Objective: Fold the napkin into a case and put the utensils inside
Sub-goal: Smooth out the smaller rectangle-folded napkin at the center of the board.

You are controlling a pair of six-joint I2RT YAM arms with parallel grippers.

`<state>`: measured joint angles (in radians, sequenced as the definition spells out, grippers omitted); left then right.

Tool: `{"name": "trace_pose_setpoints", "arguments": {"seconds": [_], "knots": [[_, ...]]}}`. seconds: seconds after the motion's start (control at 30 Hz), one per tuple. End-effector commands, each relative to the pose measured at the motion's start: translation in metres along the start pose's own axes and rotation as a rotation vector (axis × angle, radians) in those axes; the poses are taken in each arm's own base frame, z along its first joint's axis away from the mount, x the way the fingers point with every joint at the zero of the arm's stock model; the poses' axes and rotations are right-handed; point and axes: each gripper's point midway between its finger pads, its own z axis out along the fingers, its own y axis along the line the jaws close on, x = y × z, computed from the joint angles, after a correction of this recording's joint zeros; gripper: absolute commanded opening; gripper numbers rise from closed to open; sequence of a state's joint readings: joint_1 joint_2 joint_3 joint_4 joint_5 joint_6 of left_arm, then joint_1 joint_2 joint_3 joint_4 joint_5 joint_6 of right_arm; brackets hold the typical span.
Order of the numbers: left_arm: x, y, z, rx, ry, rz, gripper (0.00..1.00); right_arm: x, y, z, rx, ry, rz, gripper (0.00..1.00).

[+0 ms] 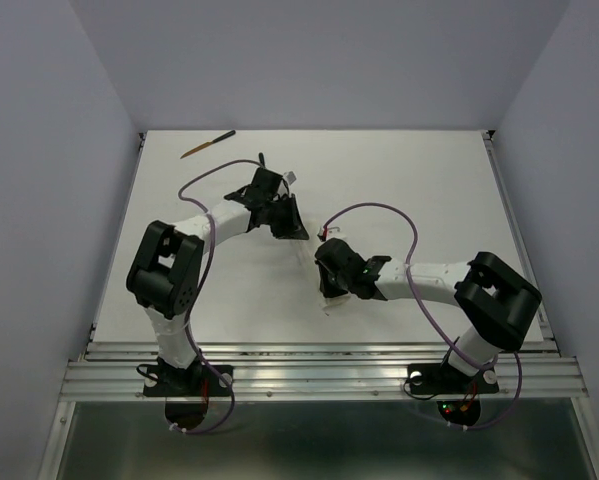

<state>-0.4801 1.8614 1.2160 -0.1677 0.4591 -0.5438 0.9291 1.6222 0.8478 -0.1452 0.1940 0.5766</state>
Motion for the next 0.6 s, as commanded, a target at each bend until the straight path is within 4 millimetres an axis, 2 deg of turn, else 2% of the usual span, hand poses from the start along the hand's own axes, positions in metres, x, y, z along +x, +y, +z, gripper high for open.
{"name": "trace_pose_setpoints", "arguments": {"seconds": [0.0, 0.13, 0.2, 0.23, 0.27, 0.33, 0.57], "knots": [[-0.006, -0.021, -0.039, 0.037, -0.071, 0.02, 0.1, 0.005, -0.001, 0.004, -0.003, 0.002, -0.008, 0.14], [0.007, -0.013, -0.045, 0.017, -0.067, -0.009, 0.27, 0.002, -0.002, 0.003, 0.0, -0.007, -0.01, 0.14], [0.018, -0.006, -0.041, -0.002, -0.052, -0.036, 0.51, 0.0, 0.0, 0.002, -0.005, -0.014, -0.012, 0.14], [0.021, -0.004, -0.039, -0.005, -0.047, -0.039, 0.51, -0.001, 0.0, 0.003, -0.006, -0.016, -0.012, 0.14], [0.023, -0.004, -0.037, -0.001, -0.046, -0.05, 0.57, -0.001, 0.001, 0.003, -0.009, -0.015, -0.013, 0.14], [0.032, -0.001, -0.032, -0.001, -0.027, -0.064, 0.61, -0.003, 0.003, 0.002, -0.014, -0.019, -0.012, 0.14], [0.057, -0.003, -0.004, -0.007, 0.025, -0.1, 0.62, -0.007, 0.005, 0.0, -0.021, -0.03, -0.011, 0.14]]}}
